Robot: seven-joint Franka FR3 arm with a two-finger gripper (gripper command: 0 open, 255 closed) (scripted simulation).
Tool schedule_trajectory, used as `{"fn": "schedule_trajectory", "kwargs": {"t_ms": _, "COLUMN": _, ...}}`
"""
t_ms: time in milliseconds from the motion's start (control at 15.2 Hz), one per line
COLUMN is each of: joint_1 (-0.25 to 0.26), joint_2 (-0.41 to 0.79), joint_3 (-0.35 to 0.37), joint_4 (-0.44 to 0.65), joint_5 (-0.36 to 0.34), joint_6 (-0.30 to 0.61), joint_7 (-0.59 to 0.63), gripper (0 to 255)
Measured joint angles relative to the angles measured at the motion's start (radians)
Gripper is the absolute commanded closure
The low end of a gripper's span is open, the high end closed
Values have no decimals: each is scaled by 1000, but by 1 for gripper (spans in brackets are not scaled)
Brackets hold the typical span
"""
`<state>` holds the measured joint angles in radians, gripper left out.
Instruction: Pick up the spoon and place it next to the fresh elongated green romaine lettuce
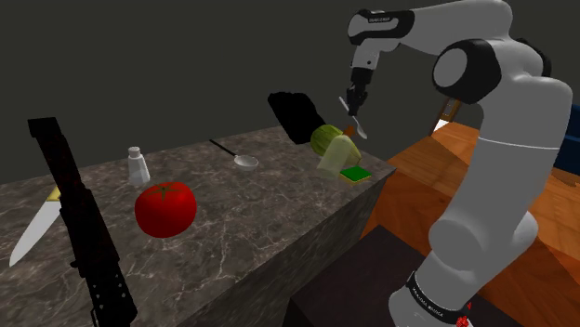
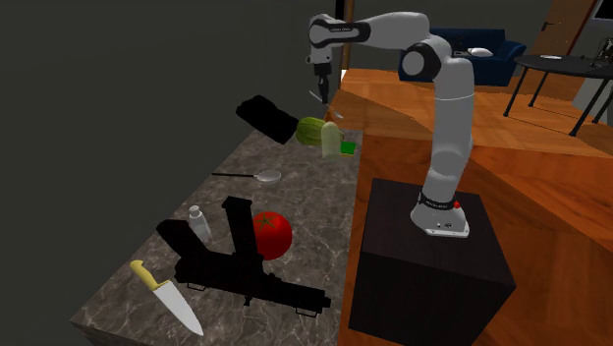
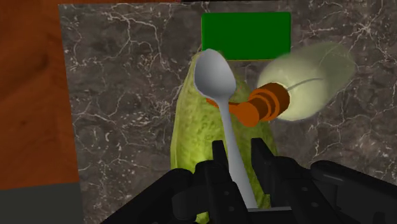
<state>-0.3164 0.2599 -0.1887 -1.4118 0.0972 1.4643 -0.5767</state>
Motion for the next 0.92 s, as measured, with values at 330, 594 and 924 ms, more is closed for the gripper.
{"fn": "schedule_trajectory", "kwargs": {"t_ms": 330, "joint_1": -82, "joint_2": 131, "joint_3": -33, "joint_4": 189, "joint_5": 15, "joint_6": -66, "joint_7": -102, "gripper": 255}}
{"fn": "schedule_trajectory", "kwargs": {"t_ms": 594, "joint_1": -166, "joint_2": 291, "joint_3": -48, "joint_4": 441, "joint_5": 40, "joint_6": -162, "joint_7": -173, "gripper": 255}}
{"fn": "schedule_trajectory", "kwargs": {"t_ms": 924, "joint_1": -271, "joint_2": 504, "joint_3": -46, "joint_4": 786, "joint_5": 70, "joint_6": -298, "joint_7": -224, "gripper": 255}}
